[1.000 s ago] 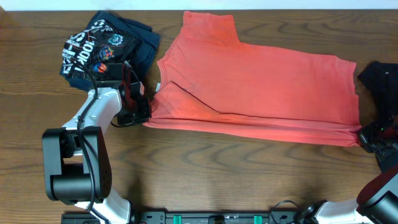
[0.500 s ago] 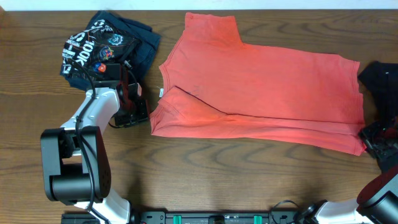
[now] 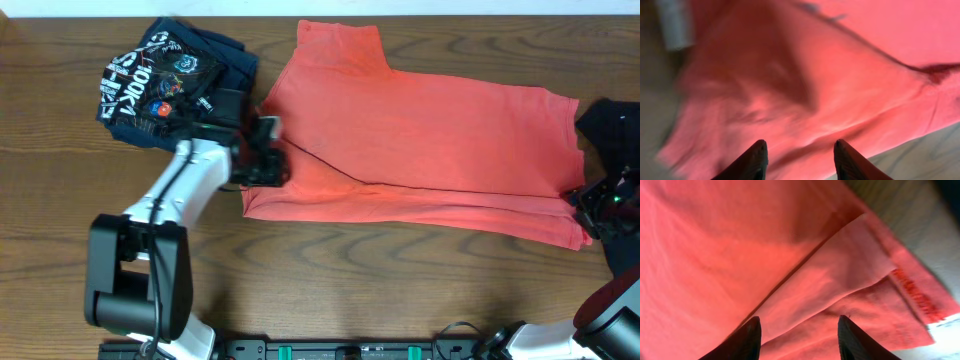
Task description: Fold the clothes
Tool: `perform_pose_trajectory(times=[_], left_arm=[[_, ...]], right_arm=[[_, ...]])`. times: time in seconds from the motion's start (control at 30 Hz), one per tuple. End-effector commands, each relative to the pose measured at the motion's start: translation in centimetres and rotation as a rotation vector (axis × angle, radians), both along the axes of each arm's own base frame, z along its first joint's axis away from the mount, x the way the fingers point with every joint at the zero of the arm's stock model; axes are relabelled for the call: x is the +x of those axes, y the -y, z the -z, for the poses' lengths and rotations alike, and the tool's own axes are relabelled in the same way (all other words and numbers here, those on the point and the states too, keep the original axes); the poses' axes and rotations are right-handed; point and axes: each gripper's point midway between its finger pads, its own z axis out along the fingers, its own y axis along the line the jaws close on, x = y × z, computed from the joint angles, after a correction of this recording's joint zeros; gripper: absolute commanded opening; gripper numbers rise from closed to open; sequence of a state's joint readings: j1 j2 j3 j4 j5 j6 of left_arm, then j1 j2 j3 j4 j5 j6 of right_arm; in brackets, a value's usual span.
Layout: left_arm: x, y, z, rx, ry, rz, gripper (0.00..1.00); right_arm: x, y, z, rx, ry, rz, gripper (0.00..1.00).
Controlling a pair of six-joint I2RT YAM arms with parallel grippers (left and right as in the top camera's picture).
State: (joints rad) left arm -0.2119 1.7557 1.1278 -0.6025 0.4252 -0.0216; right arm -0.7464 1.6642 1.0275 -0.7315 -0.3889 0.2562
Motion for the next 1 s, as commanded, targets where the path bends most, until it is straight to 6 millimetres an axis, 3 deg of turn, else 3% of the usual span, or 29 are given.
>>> perform_pose_trajectory(times=[0.0,0.2,0.33,0.53,0.57,0.7,0.87,0.97], left_arm=[[0.5,0.9,1.0,0.049,0.006,0.014,0.51],[0.1,0.8,2.4,0.1,-0.018,0.021,0.6],[0.6,0.2,3.4,0.144,-0.007,0.021,0.57],[0.3,1.0,4.2,0.142,-0.021,0.043,0.13],[0.4,1.3,3.9,0.132,-0.018,0.047,0.06],[1.7,2.7,0.2,0.05,0.034,0.056,0.06],[4.9,3.4,-6.7,0.019,0.212,0.046,0.06],[6.4,3.0,-8.1,0.043,0.276,0.027,0.06]], right_arm=[[1.1,-0.8,-1.4,-0.006,0.052,-0.061,0.48],[1.0,-1.0,-1.3,-0.005,0.045,-0.068,0.47],[1.0,-1.0,-1.3,-0.005,0.045,-0.068,0.47],[1.0,-1.1,-1.3,-0.003,0.043,-0.068,0.47],[1.0,-1.1,-1.3,-0.003,0.043,-0.068,0.47],[1.0,-1.1,-1.3,-0.002,0.042,-0.068,0.47],[1.0,-1.1,-1.3,-0.004,0.042,-0.069,0.47],[1.0,-1.1,-1.3,-0.004,0.043,-0.069,0.47]])
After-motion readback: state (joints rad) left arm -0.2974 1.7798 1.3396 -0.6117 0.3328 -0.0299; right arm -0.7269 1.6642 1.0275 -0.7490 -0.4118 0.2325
